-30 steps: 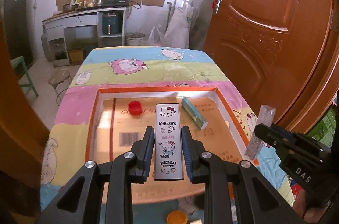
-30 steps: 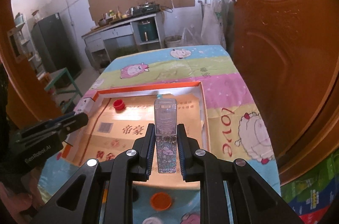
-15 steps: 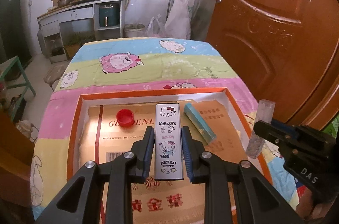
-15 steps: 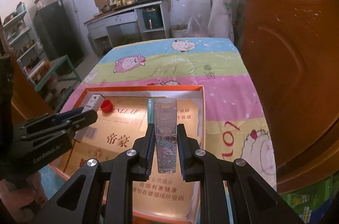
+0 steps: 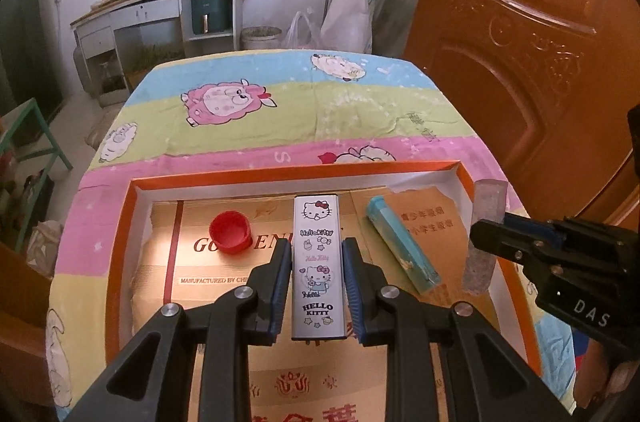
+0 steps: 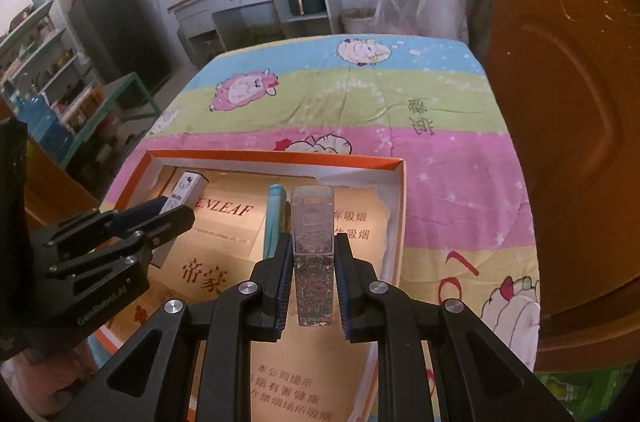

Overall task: Organize rigid objects
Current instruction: 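Carry the Hello Kitty box with the left tool while the right tool carries the glitter bottle to the tray, then lower the Hello Kitty box into the tray with the left tool while the right tool lowers the glitter bottle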

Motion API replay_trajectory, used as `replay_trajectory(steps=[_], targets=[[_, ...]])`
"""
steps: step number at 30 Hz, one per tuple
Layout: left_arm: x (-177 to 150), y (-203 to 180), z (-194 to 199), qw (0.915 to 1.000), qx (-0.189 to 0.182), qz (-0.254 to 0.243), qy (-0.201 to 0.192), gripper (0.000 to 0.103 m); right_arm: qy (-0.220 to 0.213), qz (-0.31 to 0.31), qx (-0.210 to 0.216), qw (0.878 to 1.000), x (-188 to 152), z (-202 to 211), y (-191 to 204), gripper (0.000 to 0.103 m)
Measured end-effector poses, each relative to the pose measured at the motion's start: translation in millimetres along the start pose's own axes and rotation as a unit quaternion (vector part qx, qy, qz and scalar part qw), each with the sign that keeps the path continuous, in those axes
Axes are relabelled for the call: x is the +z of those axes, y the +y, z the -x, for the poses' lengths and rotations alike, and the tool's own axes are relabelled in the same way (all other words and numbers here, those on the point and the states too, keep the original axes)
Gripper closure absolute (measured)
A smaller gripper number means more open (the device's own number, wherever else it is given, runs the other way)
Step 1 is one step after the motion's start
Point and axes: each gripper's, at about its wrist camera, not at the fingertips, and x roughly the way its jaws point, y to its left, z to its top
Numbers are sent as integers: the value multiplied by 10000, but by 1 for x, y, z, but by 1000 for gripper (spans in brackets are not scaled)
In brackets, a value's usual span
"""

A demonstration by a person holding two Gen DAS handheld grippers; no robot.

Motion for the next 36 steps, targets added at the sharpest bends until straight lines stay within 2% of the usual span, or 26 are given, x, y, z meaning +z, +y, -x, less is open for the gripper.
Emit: replay_trajectory(steps=[20,36], targets=[[9,5,-49,9985,-48,151,521,76,426,-55,83,9990,13,-51,-11,83],[9,6,-54,9985,-77,130,527,76,490,-65,13,9988,10,-61,-12,81]])
